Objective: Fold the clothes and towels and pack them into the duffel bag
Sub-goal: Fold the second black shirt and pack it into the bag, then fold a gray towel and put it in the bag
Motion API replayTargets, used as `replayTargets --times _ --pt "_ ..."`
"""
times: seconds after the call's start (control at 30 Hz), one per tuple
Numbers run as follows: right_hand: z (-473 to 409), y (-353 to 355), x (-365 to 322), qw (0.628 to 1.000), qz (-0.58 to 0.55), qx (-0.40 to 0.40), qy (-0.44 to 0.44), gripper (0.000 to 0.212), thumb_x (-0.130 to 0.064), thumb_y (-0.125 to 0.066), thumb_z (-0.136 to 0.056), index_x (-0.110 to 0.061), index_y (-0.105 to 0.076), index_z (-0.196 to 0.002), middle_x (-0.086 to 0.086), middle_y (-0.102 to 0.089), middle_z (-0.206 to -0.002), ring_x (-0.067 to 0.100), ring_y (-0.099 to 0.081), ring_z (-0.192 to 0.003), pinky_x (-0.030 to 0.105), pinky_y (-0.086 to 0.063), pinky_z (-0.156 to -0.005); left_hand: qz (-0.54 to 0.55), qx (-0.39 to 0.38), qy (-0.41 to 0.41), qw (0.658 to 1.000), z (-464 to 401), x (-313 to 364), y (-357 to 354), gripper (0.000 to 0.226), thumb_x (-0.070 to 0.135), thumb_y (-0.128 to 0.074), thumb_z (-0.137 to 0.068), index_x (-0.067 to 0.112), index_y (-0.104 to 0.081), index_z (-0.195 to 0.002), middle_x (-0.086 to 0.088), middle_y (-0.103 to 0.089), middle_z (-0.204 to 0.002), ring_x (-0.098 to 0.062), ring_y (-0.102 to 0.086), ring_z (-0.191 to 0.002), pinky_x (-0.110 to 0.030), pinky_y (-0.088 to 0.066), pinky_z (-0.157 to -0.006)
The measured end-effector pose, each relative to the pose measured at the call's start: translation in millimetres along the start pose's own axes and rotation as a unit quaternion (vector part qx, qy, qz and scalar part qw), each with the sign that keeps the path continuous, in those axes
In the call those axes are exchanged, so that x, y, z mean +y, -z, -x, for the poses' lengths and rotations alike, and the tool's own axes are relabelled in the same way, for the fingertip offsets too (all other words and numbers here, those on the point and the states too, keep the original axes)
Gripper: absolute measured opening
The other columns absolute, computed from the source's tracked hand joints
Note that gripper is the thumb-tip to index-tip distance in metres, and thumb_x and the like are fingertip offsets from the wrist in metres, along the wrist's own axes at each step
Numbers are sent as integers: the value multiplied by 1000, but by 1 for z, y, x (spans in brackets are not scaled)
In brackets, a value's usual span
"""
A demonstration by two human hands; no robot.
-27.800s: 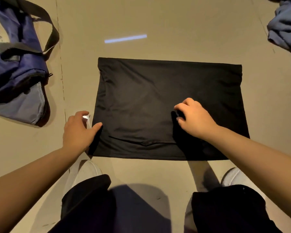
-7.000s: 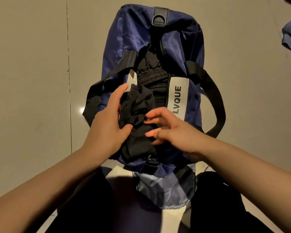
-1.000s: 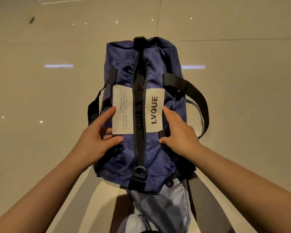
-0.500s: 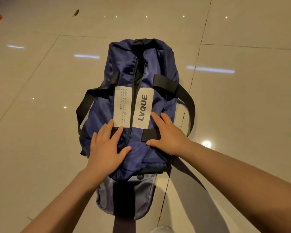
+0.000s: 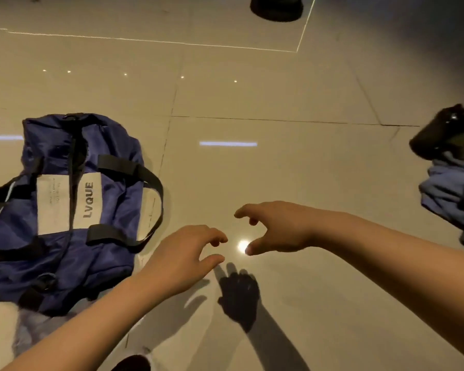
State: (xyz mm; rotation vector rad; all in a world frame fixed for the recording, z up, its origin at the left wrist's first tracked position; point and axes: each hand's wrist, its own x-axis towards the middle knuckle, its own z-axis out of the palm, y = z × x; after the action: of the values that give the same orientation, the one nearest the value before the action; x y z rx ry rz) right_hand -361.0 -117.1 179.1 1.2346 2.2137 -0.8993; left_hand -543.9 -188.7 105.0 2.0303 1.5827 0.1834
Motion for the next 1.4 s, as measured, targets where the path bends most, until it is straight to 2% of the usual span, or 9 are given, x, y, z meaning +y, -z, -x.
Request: replayTargets --times 0.1,0.3,0.47,0.57,0.73,0.93,1.13,1.27,1.4 --pt "63 1 44 999 33 -13 -33 72 -37 -66 -88 -30 -27 -148 -3 -42 -146 18 -48 -123 27 -38 -94 -45 -25 -48 998 -16 67 7 16 45 -55 -93 36 -59 -105 21 -57 -100 2 -52 -93 -17 -43 -78" --pt "212 9 110 993 4 51 -107 66 -46 -61 -89 -35 -28 -146 -6 -44 -143 15 -50 -120 25 -42 -93 -107 -27 -85 990 -25 211 55 5 40 -54 -94 38 -59 -93 22 -59 -91 -5 -59 -96 -32 -51 -79" --pt "340 -9 123 969 -111 155 -155 62 -51 -60 -88 -42 -31 -143 -10 -47 -137 11 -56 -109 26 -48 -91 -140 -43 -113 983 25 345 99 21 48 -53 -93 40 -58 -112 23 -58 -102 -4 -57 -102 -30 -48 -82" --pt "379 -36 115 938 -138 261 -182 50 -48 -57 -91 -36 -42 -136 -9 -55 -126 11 -56 -105 29 -48 -88 -143 23 -122 982 61 400 88 28 50 -50 -94 39 -54 -119 18 -59 -113 -6 -57 -104 -29 -46 -77" --pt "393 -61 121 915 -123 300 -239 38 -45 -53 -94 -24 -55 -125 -1 -61 -122 18 -57 -107 34 -48 -89 -237 113 -78 962 101 394 60 31 43 -46 -95 37 -49 -126 14 -54 -125 -14 -49 -117 -29 -36 -75" --pt "418 -73 127 938 -95 215 -253 39 -43 -55 -93 -23 -54 -127 0 -59 -122 18 -55 -105 30 -47 -88 -148 71 -131 978 75 429 29 28 42 -51 -94 31 -57 -119 8 -58 -118 -17 -52 -112 -30 -41 -80" --pt "454 -81 131 942 -46 219 -249 35 -47 -52 -93 -30 -54 -124 -8 -62 -114 12 -55 -97 29 -44 -80 -129 -8 -168 977 37 453 18 17 40 -58 -92 29 -62 -105 8 -65 -108 -15 -58 -101 -34 -50 -82" --pt "453 -80 152 910 -25 292 -292 37 -43 -49 -96 -26 -51 -128 -3 -59 -123 19 -57 -106 33 -46 -81 -96 -18 -194 976 15 482 17 16 38 -60 -91 26 -64 -102 5 -67 -106 -16 -60 -100 -38 -52 -84" --pt "454 -74 198 917 -78 260 -292 39 -41 -53 -95 -26 -49 -131 -4 -50 -133 17 -53 -113 34 -46 -89 -88 -46 -216 971 -19 509 10 16 37 -62 -90 25 -64 -101 6 -66 -105 -16 -60 -98 -39 -52 -84"
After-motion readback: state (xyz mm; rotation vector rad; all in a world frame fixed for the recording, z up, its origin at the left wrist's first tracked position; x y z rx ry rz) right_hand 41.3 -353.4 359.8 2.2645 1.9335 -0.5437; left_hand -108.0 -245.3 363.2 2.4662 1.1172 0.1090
